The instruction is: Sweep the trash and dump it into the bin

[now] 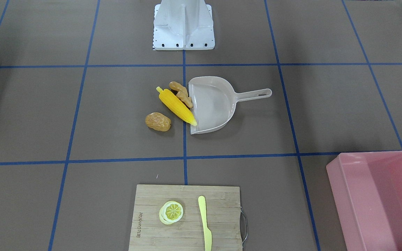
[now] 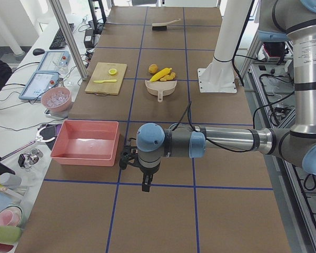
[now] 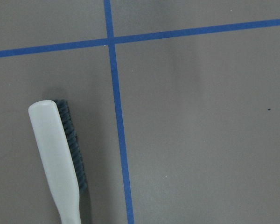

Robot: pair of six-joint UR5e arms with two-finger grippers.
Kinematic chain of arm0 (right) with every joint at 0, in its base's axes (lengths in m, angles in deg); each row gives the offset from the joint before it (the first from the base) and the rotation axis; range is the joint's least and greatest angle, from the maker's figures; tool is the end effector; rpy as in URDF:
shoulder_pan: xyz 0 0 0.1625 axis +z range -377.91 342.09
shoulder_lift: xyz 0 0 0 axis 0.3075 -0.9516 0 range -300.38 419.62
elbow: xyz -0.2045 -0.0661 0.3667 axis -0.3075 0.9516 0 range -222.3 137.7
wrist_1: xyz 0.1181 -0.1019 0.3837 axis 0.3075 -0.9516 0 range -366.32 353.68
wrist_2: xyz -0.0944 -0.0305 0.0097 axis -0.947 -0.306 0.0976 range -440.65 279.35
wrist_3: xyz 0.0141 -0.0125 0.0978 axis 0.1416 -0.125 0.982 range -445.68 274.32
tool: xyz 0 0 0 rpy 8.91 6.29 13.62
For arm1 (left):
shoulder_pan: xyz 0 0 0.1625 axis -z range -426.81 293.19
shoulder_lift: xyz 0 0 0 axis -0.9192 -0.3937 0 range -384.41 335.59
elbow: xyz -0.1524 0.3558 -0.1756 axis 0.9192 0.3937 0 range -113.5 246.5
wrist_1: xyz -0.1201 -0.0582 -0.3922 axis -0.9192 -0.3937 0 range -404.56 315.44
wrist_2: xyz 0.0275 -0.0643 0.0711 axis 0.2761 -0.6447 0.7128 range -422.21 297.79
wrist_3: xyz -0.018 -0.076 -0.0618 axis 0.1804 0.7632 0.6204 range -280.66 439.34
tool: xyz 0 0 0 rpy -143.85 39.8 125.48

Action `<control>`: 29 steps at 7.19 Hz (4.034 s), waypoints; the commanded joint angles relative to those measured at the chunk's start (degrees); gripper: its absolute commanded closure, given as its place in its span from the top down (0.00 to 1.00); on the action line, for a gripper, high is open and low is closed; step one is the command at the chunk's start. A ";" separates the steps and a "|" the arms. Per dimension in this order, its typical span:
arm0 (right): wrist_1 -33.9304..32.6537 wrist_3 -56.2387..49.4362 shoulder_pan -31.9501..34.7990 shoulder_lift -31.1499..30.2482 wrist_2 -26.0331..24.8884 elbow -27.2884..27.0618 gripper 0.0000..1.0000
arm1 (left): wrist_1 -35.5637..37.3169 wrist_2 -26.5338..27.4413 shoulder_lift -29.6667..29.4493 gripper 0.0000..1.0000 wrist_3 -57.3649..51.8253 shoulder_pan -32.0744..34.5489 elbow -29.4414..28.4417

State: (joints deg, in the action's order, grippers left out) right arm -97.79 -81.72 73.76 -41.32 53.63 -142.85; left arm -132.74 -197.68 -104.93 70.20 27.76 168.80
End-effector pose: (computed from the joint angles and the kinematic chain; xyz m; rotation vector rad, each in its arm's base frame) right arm 0.0757 -0.4067 0.6570 -0.0463 -0.7723 0.1058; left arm -0.0958 -0.4164 0.6305 0.1113 0.7862 0.0825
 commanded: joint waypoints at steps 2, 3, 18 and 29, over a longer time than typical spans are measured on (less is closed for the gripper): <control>-0.02 0.00 0.00 -0.22 -0.42 -0.09 1.00 | -0.06 -0.05 0.28 0.98 0.00 -0.09 0.09; -0.02 0.00 -0.09 -0.13 -0.51 0.09 1.00 | -0.32 -0.05 0.37 0.98 -0.09 -0.09 0.09; 4.33 7.47 -7.10 -5.46 3.36 -7.98 1.00 | -0.59 0.21 -26.44 0.98 -0.70 -29.09 10.10; 40.14 25.84 -28.64 -15.08 -3.06 1.14 1.00 | -7.86 8.57 -34.08 0.98 -8.74 -45.79 9.77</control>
State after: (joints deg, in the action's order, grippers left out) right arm -59.03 -57.18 46.90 -56.43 50.84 -142.48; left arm -138.09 -189.36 -138.96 65.98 -17.49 180.16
